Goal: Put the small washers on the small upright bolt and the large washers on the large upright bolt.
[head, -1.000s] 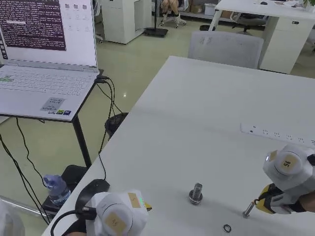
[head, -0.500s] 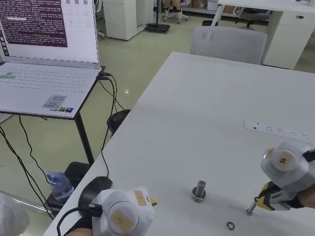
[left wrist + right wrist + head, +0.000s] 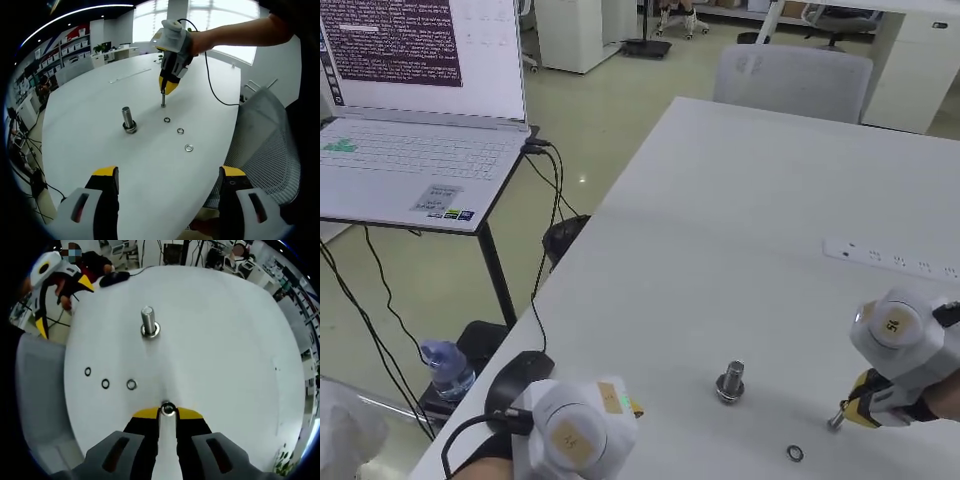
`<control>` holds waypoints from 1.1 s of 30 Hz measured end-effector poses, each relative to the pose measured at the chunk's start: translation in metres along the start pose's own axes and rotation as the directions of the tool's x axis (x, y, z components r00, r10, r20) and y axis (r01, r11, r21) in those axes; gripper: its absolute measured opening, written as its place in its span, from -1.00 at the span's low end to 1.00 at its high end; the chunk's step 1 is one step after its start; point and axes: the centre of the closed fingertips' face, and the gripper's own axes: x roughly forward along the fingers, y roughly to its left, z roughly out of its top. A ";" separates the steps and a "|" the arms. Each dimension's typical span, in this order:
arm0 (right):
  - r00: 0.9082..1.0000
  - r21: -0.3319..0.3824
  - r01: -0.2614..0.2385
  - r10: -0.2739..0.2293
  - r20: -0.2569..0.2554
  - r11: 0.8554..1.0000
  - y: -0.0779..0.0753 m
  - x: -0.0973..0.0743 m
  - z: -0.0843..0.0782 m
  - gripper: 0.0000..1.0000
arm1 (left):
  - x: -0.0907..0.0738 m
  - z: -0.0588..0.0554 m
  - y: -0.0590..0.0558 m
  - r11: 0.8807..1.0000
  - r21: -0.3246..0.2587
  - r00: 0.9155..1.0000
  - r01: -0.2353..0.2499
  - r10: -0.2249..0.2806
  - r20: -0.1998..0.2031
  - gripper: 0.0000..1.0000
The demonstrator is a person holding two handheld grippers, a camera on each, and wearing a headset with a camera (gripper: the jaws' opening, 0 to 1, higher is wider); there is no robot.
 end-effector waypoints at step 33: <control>0.998 -0.024 -0.037 0.036 -0.043 0.999 0.002 0.040 -0.008 -0.75 | -0.004 -0.016 0.003 1.000 -0.013 0.999 0.005 -0.005 -0.044 0.55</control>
